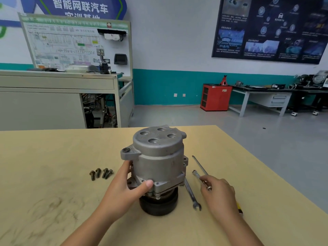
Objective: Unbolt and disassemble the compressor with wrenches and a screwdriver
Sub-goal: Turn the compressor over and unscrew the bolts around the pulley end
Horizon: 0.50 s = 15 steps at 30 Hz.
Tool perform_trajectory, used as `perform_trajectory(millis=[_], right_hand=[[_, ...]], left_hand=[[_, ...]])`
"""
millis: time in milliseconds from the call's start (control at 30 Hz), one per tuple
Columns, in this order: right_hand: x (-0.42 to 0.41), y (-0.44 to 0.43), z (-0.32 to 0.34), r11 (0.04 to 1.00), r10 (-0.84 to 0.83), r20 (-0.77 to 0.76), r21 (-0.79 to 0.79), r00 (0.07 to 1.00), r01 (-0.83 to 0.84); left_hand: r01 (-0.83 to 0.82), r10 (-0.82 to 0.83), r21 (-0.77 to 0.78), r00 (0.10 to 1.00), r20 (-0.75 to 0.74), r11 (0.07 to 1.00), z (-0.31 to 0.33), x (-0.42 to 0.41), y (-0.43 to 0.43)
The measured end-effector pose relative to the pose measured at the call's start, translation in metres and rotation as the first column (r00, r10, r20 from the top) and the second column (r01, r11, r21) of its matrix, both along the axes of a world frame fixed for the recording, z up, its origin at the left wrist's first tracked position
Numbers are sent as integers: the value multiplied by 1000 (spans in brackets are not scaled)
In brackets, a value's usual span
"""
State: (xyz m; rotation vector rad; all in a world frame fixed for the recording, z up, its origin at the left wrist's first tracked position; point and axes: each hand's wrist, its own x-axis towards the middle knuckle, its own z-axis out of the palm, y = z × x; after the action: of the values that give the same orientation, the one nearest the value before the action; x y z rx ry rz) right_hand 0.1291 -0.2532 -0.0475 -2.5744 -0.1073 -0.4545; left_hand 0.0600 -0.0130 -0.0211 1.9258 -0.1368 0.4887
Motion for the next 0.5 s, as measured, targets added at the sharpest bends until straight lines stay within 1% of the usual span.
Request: perform_trajectory(millis=[67, 133, 200, 300, 333, 367, 400, 433, 467, 500], right_hand=[[2, 1, -2, 973, -14, -13, -231, 1000, 11], [1, 4, -4, 920, -57, -23, -389, 998, 43], [2, 7, -6, 889, -62, -27, -455, 998, 43], [3, 8, -9, 880, -40, -40, -475, 998, 17], [2, 9, -8, 881, -31, -22, -473, 999, 17], [1, 10, -6, 900, -32, 7, -434, 999, 32], [0, 9, -4, 942, -13, 78, -333, 997, 38], [-1, 8, -1, 984, 24, 179, -180, 983, 8], [-4, 6, 4, 996, 82, 270, -6, 959, -84], [-6, 4, 10, 969, 183, 321, 100, 929, -225]], left_hand=[[35, -35, 1, 999, -21, 999, -4, 4, 6], [47, -47, -1, 998, -38, 999, -9, 7, 11], [64, -64, 3, 997, -42, 998, -12, 8, 15], [87, -87, 28, 996, -4, 996, -13, 9, 20], [96, -98, 54, 995, 18, 994, -12, 8, 20], [110, -115, 86, 992, 47, 990, -10, 7, 20], [129, -138, 115, 987, 77, 985, -8, 6, 19], [153, -168, 137, 980, 104, 979, -7, 4, 19], [177, -197, 159, 973, 123, 971, -7, 3, 19], [196, -222, 187, 967, 127, 963, -7, 2, 19]])
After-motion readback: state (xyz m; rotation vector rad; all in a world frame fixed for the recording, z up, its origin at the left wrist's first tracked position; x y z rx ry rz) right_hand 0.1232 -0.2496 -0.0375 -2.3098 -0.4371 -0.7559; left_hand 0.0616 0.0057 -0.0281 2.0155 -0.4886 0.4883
